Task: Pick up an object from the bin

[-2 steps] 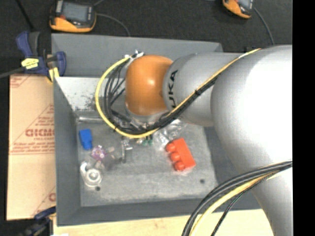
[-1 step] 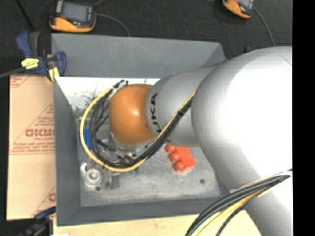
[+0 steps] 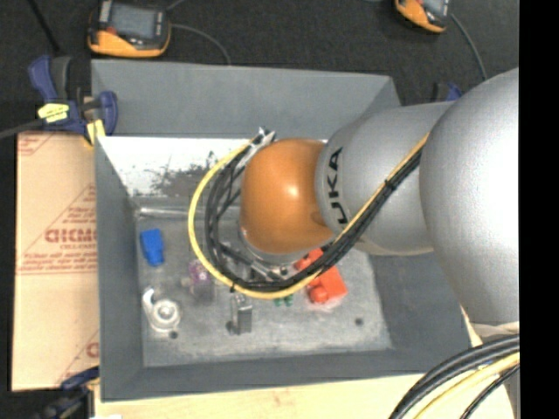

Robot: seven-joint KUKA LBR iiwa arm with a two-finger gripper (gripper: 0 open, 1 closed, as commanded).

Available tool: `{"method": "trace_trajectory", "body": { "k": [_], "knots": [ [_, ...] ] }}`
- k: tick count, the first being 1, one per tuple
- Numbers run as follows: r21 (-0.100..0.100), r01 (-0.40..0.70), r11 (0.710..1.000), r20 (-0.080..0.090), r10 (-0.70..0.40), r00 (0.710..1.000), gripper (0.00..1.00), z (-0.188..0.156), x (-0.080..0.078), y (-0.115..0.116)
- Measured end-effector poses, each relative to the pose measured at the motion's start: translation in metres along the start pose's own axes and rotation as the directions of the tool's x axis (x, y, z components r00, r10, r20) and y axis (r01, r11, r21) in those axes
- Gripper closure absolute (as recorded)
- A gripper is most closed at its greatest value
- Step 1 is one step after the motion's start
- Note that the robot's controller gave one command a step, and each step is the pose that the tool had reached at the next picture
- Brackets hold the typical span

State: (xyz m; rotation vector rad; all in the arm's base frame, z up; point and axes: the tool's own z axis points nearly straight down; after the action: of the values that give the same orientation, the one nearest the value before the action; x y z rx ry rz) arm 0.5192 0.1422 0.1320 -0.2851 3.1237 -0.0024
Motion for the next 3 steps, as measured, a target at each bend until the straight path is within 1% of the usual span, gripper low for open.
{"method": "trace_trajectory", "body": {
  "k": [1, 2, 3],
  "knots": [
    [-0.002, -0.154, 0.988, 0.0, 0.154, 0.988, 0.0, 0.064, -0.081, -0.027],
    [-0.005, -0.128, 0.992, -0.006, 0.128, 0.992, 0.0, 0.052, -0.021, 0.046],
    [0.002, 0.012, 1.0, 0.003, -0.013, 1.0, 0.0, 0.002, -0.019, -0.053]
  ]
}}
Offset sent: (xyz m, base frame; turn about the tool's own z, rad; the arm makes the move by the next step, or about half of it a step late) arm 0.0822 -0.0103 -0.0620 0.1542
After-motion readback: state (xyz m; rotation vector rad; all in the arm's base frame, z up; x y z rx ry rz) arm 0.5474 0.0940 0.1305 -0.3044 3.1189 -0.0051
